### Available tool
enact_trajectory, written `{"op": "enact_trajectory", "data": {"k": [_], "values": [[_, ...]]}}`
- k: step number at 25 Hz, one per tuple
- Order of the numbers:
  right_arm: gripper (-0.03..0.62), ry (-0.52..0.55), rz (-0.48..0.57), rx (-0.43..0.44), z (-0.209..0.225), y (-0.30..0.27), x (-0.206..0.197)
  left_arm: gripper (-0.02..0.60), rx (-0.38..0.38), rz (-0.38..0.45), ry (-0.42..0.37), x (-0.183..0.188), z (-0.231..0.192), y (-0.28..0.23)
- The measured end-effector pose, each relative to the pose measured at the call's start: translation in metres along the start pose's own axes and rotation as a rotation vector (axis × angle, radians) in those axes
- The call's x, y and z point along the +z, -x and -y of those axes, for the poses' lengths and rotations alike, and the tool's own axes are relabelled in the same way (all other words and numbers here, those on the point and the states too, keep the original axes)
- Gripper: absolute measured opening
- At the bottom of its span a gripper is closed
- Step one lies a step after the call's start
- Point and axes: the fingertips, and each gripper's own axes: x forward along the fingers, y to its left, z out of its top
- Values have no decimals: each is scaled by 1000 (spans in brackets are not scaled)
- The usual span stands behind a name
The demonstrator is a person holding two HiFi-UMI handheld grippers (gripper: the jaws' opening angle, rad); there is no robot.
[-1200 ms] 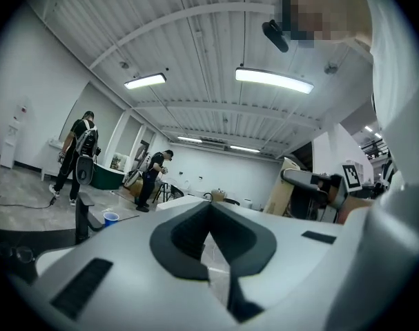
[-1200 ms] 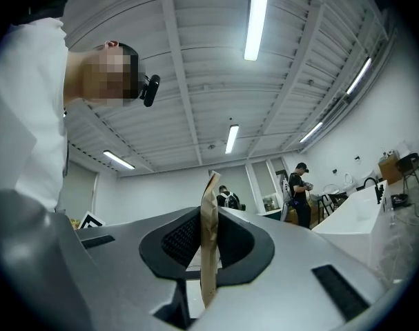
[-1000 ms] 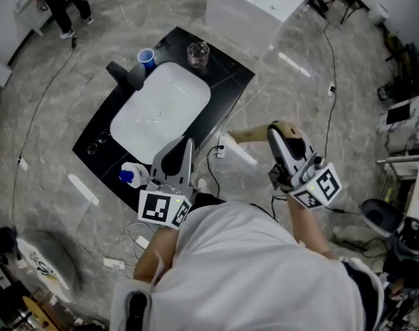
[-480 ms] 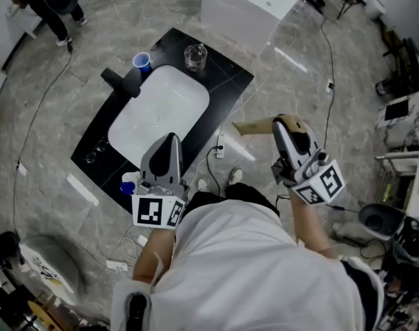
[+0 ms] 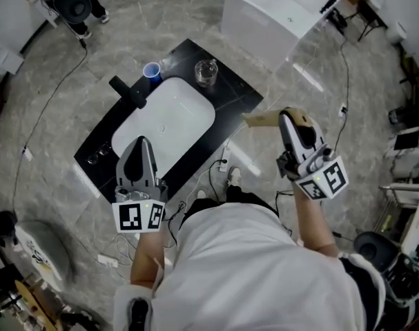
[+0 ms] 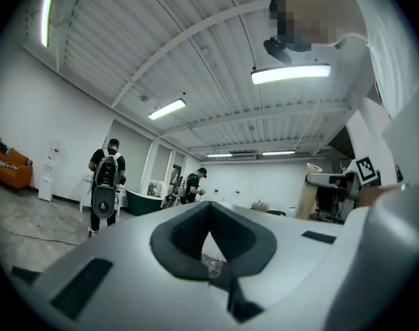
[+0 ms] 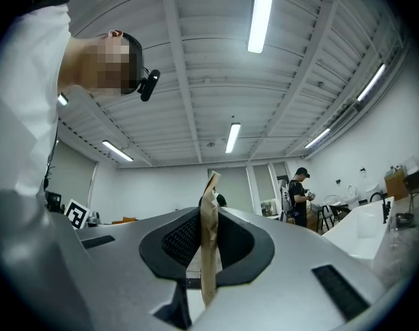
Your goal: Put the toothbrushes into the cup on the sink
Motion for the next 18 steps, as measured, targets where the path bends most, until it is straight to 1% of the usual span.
{"op": "enact_trajectory", "data": {"k": [2,4,8,11,15,18], "values": [[61,2,12,2,18,-10,5,-2,16,-2,11,-2,4,-11],[61,9,14,14,27,-14,7,-2,31,-2,23,-5,9,-14],[61,17,17,41,41,-22,9,-2,38,6,7,-5,18,-18],[61,21,17,74,48,-32,7,-2,65,2,-2,-5,17,-15],[61,21,23,115,59,-64,0,-2,94,-7,-6,-5,10,-20],[61,-9,27,130,68,-83,-7,-2,111,-18,-12,-6,10,-19]]}}
